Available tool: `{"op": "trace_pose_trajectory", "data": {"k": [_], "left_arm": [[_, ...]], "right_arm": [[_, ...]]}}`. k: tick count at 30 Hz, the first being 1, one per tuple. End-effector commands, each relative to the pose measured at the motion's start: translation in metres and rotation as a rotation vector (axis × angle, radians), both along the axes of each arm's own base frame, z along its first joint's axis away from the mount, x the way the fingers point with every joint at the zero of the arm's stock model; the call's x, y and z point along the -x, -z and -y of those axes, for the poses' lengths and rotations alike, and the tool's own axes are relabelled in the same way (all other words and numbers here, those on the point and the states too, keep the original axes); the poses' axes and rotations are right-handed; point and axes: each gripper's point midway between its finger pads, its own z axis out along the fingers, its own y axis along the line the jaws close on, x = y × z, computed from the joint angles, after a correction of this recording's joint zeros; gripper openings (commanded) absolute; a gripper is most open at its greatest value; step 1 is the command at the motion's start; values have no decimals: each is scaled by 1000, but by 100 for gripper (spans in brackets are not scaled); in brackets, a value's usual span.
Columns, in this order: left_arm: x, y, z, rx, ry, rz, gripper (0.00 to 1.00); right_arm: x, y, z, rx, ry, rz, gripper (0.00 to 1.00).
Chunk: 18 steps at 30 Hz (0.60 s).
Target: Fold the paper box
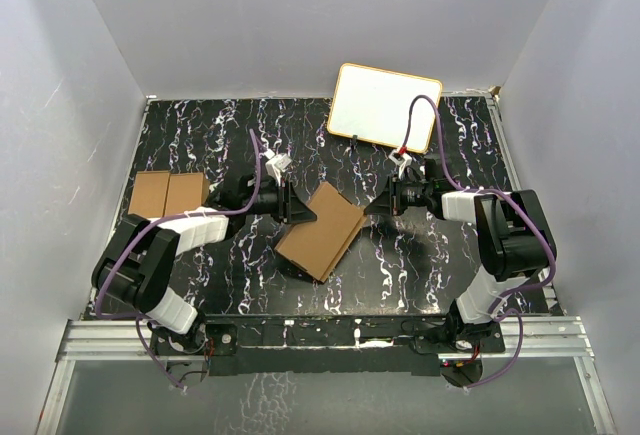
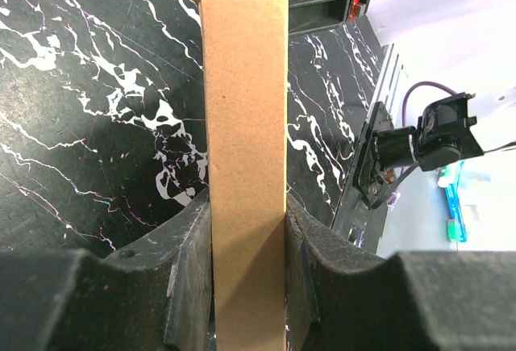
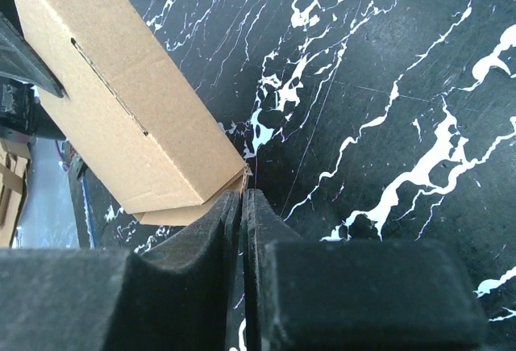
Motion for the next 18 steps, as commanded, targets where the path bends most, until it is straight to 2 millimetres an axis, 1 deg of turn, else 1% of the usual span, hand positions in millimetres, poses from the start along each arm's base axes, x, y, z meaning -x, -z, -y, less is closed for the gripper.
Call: {"op": "trace_pose_trajectory", "data": {"k": [1,7,13,18], "left_arm": [[0,-21,-1,55,-4,57,0],[-6,-26,-4,108,-92,51,0],[-7,-25,-6,111,-121,58,0],[-7,-20,-8,107,-139,64,0]], "right_arm": [[-11,-23,-3,-16,-42,154,11],[-2,-24,-1,-8,-58,207,10],[4,-22,-2,-10,-61,234,8],[7,-24,-3,-16,-57,258,8]]}}
